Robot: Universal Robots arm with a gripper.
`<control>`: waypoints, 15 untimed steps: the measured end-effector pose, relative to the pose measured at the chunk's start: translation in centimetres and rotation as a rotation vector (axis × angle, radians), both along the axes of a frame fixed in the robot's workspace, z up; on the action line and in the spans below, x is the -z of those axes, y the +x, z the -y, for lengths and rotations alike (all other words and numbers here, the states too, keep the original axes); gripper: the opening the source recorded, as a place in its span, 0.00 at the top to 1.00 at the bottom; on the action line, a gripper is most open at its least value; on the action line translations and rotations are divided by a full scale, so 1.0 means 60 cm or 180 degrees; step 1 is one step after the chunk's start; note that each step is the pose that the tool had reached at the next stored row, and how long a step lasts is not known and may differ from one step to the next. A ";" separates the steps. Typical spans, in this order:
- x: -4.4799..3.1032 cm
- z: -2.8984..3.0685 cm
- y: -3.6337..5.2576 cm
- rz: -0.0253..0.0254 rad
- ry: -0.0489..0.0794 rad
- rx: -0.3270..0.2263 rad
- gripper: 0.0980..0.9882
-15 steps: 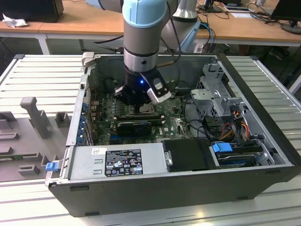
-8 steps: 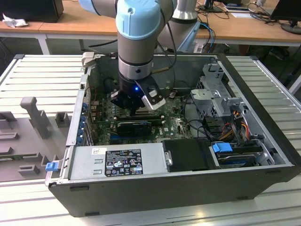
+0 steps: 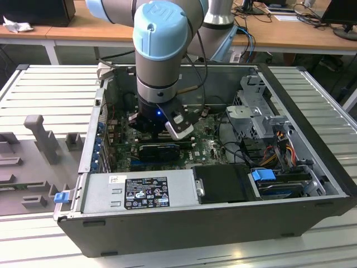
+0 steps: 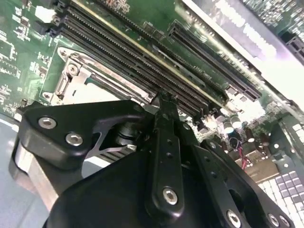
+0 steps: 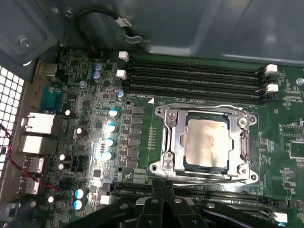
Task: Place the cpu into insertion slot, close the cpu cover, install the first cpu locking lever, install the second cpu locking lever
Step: 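Install the second cpu locking lever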
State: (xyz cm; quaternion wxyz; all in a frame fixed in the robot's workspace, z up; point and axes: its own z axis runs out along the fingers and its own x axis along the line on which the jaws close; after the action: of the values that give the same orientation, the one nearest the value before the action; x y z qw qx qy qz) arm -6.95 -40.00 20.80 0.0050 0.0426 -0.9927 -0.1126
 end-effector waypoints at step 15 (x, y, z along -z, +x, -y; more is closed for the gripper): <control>0.020 -0.0138 -0.009 0.0001 0.0077 0.0000 0.99</control>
State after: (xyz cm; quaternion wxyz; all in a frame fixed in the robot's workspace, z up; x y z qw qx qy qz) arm -7.49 -39.18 19.60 0.0044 0.0427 -0.9913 -0.1246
